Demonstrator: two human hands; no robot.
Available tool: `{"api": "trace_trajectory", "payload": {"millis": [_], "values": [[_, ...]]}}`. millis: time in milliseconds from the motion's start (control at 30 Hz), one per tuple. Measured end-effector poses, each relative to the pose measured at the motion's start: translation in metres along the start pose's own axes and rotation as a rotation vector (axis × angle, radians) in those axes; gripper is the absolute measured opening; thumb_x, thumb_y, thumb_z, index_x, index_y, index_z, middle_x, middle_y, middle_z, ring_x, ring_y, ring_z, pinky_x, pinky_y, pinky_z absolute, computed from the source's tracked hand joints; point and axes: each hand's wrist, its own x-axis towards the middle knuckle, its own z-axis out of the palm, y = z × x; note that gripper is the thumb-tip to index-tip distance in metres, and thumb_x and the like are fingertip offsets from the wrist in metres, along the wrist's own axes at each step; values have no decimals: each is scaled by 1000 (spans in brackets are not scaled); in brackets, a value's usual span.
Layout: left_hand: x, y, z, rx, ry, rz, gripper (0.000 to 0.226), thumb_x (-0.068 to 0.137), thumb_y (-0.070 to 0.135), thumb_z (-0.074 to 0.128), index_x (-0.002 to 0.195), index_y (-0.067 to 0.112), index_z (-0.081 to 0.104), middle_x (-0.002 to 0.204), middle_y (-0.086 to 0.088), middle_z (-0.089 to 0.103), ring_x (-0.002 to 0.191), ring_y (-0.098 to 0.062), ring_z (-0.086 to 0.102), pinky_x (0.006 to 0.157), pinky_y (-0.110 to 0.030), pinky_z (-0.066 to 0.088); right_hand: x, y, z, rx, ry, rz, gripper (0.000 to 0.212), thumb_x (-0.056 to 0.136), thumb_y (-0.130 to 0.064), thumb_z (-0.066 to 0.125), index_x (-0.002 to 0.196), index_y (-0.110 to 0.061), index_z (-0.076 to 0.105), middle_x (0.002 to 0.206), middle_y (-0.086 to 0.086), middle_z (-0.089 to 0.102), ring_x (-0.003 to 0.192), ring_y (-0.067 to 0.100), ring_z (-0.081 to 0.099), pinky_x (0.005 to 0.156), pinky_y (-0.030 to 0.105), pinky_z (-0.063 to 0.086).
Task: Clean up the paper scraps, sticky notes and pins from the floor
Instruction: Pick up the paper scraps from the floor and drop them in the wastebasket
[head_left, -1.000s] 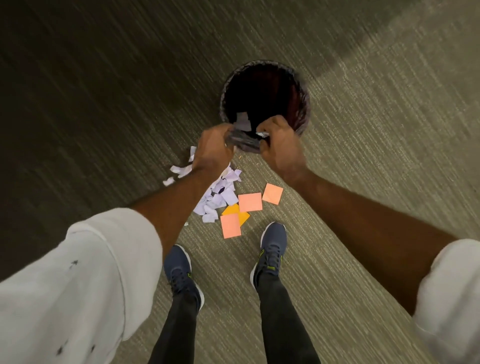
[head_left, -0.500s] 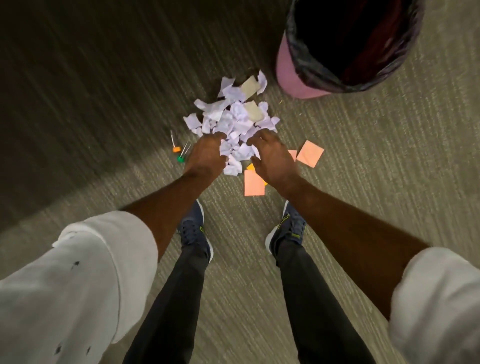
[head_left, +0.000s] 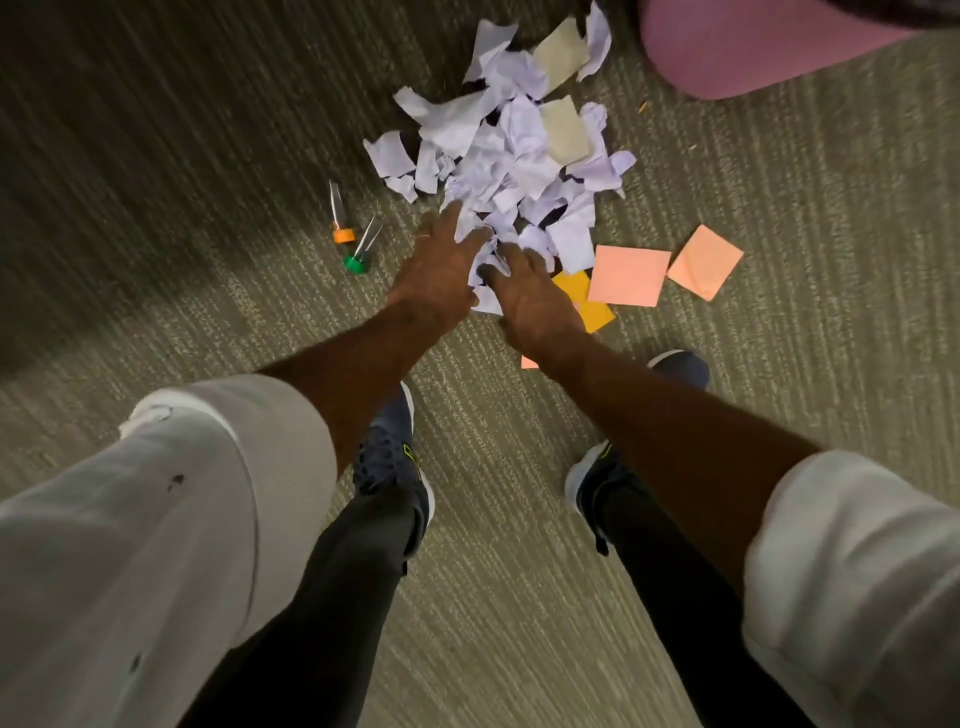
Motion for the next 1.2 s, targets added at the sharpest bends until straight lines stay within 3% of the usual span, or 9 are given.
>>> {"api": "trace_trajectory", "payload": {"millis": [100,200,300,433,567,767,900,1000,1200], "values": [[7,-9,16,58,10,36,81,81,6,77,149,27,38,166,-6,-8,148,-39,23,99,-53,51,11,0,15,-81,13,-18,73,84,5,61,148,-18,36,160,18,18,145,50,17,93,55,53],[13,-14,26,48,15,20,84,82,8,78,151,31,34,166,-4,-10,144,-39,29,100,-53,50,14,-1,21,-95,60,-3,67,88,6,53,149,-17,36,162,17,17,147,49,12,81,52,56],[18,-13,30,-30,59,-39,82,83,7,77,149,33,35,166,-5,-1,146,-36,24,104,-49,48,16,1,18,-94,100,-4,51,90,4,51,138,-12,47,157,18,25,143,48,23,75,50,57],[22,-7,30,-46,146,-59,71,81,12,79,139,31,43,163,-6,12,145,-33,28,105,-44,49,25,6,9,-147,126,-4,40,86,5,53,124,-6,53,143,19,36,118,40,44,76,50,56],[27,0,30,-83,194,-56,69,81,8,79,139,29,46,165,-5,6,145,-34,30,103,-45,51,29,15,7,-125,162,-40,38,84,7,55,120,-5,55,142,18,38,110,40,48,72,52,56],[29,0,22,-122,228,78,33,96,7,58,127,18,57,136,-12,48,113,-34,57,91,-39,50,33,18,6,-27,266,-47,44,81,7,56,122,-8,54,123,17,50,104,36,55,82,49,54],[18,9,6,-157,269,-9,34,88,1,66,120,12,68,121,-10,61,104,-23,64,87,-30,53,20,13,-16,39,326,-40,28,88,7,52,111,-6,60,108,17,54,95,31,52,76,40,45],[5,18,-21,-166,295,4,30,84,-1,70,112,9,72,112,-13,65,98,-26,65,82,-37,55,7,5,-40,23,327,-37,34,81,9,56,110,-8,60,109,15,54,89,31,58,71,42,50],[-23,46,-83,-96,298,-8,15,87,6,65,100,9,72,100,-18,64,91,-33,63,71,-35,44,-30,-14,-106,41,332,6,39,75,16,57,108,-5,60,115,17,52,89,37,59,69,49,53]]}}
